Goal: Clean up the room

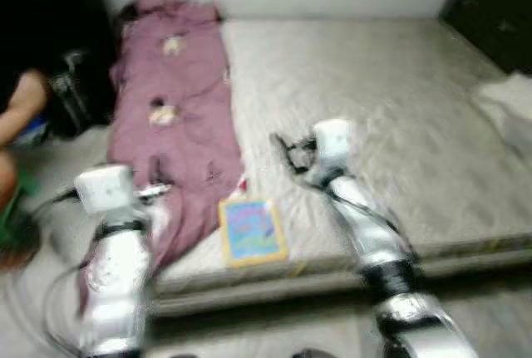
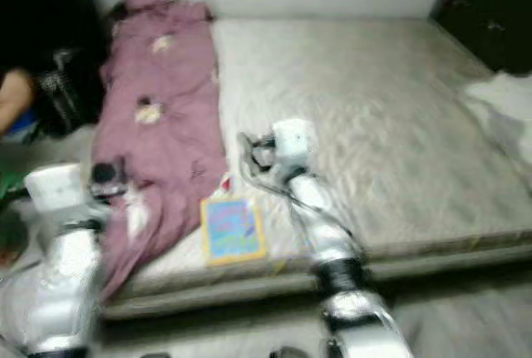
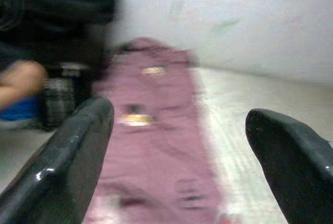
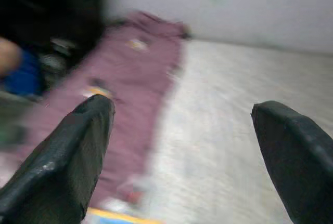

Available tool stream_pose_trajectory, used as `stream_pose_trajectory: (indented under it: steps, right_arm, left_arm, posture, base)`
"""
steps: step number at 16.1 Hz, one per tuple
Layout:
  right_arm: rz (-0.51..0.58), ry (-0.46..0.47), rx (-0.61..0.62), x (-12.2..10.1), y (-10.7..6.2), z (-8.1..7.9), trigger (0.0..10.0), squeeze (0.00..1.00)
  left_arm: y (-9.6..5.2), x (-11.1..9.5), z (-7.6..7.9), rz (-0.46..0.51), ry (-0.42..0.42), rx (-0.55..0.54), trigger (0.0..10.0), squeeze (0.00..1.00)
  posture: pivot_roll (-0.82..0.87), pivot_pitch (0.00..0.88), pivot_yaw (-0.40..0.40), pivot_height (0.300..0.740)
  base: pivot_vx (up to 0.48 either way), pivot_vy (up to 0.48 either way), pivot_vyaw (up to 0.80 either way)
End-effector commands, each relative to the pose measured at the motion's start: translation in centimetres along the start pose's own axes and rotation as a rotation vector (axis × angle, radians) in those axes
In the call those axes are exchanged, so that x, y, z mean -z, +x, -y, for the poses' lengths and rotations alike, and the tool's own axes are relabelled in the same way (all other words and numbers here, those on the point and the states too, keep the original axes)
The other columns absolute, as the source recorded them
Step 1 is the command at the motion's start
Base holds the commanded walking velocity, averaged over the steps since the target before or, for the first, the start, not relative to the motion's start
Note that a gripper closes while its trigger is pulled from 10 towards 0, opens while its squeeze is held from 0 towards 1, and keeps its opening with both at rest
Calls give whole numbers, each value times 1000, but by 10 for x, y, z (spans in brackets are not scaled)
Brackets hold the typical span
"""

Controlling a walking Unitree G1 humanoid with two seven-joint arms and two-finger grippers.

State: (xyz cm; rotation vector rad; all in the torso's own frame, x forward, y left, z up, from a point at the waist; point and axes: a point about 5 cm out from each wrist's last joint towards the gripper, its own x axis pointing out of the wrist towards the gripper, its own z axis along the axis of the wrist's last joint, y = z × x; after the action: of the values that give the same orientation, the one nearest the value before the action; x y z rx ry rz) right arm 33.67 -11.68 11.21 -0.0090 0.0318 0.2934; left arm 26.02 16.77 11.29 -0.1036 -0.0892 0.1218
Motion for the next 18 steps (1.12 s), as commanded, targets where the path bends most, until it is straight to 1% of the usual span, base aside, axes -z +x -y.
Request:
stream_pose_trajectory:
  steps: [1, 4, 7, 9, 11, 12, 13, 15, 16, 17, 18]
  right_arm:
    - [38, 6, -28, -11, 7, -11, 10000, 0]
    - [34, 1, -16, -9, 7, -8, 10000, 0]
    - [25, -3, -15, -8, 6, -8, 10000, 0]
    - [21, 0, -12, -7, 7, -7, 10000, 0]
    - [21, -4, -6, -7, 6, -6, 10000, 0]
    - [18, -3, 6, -4, 3, -3, 10000, 0]
    - [16, -4, 11, -3, 2, -2, 10000, 0]
    - [-18, 13, 40, 5, -3, 3, 10000, 0]
    - [-33, 25, 49, 8, -5, 4, 10000, 0]
    - [-33, 26, 55, 11, -8, 5, 10000, 0]
    - [-29, 27, 70, 13, -12, 7, 10000, 0]
  left_arm:
    - [-1, -1, -12, -3, 33, -35, 10000, 0]
    - [1, 0, -13, -13, 22, -64, 10000, 0]
    - [2, 1, -14, -17, 4, -66, 10000, 0]
    - [2, 1, -15, -23, 10, -78, 10000, 0]
    - [-1, 2, -21, -41, 28, -117, 10000, 0]
    - [-8, 4, -31, -64, 37, -162, 10000, 0]
    - [-11, 4, -34, -68, 27, -165, 10000, 0]
    - [-22, 0, -39, -50, 109, -117, 10000, 0]
    - [-24, 1, -40, -48, 163, -111, 10000, 0]
    - [-30, -3, -40, -24, 198, -107, 10000, 0]
    - [-39, -5, -41, -10, 281, -120, 10000, 0]
  posture:
    - [128, 26, -61, 740]
    - [129, 25, -61, 740]
    - [127, 26, -61, 740]
    - [126, 25, -61, 740]
    - [125, 21, -56, 740]
    - [128, 18, -52, 740]
    - [130, 17, -49, 740]
    - [145, 21, -55, 740]
    - [148, 22, -55, 740]
    - [158, 24, -50, 740]
    - [159, 24, -44, 740]
  base:
    - [0, 0, 0]
    - [0, 0, 0]
    - [0, 0, 0]
    - [0, 0, -800]
    - [0, 0, 0]
    - [0, 0, 0]
    - [0, 0, 0]
    - [0, 0, 0]
    - [0, 0, 0]
    - [0, 0, 0]
    - [0, 0, 0]
